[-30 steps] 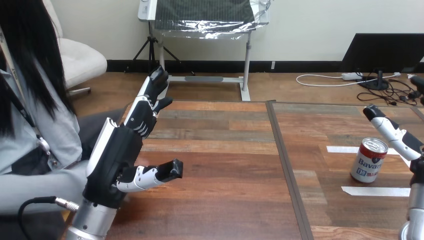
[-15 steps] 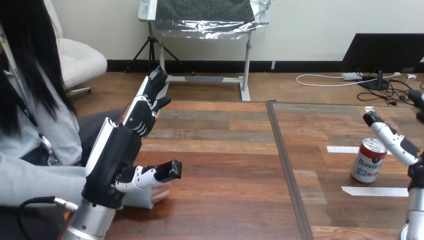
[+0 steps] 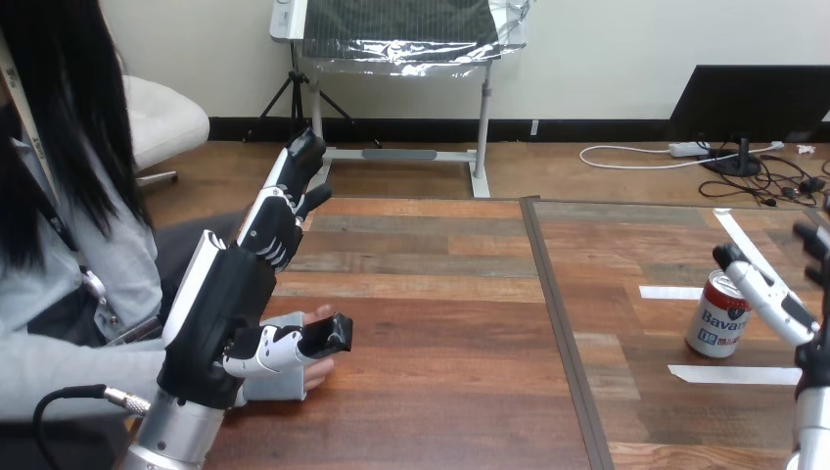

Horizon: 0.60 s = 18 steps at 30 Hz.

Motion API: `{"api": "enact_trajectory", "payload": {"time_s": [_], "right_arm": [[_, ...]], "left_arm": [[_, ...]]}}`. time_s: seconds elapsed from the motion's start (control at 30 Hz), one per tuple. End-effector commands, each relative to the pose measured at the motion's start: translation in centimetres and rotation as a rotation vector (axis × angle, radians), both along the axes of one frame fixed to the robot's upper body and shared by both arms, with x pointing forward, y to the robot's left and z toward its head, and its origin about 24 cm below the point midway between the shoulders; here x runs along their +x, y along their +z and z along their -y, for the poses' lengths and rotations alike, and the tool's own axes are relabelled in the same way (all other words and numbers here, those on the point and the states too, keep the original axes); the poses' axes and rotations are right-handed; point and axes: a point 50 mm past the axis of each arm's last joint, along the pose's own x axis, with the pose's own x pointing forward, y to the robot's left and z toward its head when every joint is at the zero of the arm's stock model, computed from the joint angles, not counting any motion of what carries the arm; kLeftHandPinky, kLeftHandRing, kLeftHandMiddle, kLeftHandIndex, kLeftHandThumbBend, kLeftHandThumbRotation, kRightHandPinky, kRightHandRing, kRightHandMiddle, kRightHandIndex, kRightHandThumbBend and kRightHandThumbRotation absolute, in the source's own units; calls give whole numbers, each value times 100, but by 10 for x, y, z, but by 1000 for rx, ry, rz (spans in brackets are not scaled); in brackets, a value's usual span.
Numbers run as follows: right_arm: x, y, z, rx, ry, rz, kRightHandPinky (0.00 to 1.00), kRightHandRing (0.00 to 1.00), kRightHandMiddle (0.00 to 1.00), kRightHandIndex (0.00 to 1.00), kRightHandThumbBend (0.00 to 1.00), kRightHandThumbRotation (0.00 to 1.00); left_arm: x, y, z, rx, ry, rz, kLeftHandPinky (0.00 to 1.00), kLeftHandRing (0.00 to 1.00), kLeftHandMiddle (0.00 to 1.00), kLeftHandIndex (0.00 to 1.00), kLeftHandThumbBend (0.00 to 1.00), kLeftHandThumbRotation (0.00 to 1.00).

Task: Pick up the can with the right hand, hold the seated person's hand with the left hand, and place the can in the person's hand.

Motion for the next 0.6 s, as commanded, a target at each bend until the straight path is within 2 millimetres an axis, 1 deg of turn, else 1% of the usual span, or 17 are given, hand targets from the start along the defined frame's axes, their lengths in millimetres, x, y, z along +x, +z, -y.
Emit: {"api": "enact_trajectory", "payload": {"time_s": [0.0,0.43,0.57], "right_arm": [[25,23,-3,-4,15,61,84,88,85,95,100,55],[23,10,-4,33,0,-36,80,86,84,94,100,56],[23,5,-4,52,1,-71,80,86,84,94,100,56]], "left_arm": [[11,21,0,4,-12,104,95,100,100,100,100,63],[10,23,-2,7,-8,116,94,100,100,100,100,63],[10,23,-2,4,-11,117,94,100,100,100,100,63]]}}
